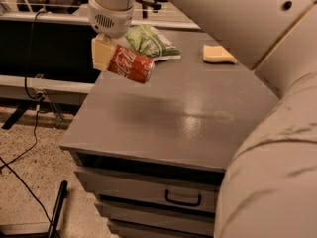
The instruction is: Place coke can upright
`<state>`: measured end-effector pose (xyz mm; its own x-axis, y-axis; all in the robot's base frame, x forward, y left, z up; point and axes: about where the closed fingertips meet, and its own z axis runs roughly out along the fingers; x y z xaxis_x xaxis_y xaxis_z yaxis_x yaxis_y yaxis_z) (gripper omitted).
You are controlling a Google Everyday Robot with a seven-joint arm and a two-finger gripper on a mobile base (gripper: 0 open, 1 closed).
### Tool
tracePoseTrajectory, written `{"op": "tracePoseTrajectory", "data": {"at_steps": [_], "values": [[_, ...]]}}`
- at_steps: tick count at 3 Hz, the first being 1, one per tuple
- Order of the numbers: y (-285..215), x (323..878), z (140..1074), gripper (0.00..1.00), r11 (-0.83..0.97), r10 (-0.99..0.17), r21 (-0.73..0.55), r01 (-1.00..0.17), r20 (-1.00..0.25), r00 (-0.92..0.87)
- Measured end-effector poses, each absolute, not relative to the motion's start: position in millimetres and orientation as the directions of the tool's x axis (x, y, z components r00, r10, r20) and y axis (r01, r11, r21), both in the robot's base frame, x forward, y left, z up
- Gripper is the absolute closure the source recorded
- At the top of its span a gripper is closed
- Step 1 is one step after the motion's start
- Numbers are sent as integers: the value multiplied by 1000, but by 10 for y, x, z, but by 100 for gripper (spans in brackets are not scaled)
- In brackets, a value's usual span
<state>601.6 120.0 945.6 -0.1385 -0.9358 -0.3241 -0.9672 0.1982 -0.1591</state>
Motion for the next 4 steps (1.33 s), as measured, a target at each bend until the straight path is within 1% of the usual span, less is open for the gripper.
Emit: {"op": "tracePoseTrajectory", "data": {"at_steps": [1,2,3,4], "values": [[1202,6040,9450,100,198,-928,-161,-967,-349,-131],[1163,6046,9470,100,198,-908,-162,-967,-402,-118],[1164,5958,9296,100,148,-829,-127,-981,-556,-53],[1402,5867,9133,100,87,-676,-101,-991,-736,16]]}}
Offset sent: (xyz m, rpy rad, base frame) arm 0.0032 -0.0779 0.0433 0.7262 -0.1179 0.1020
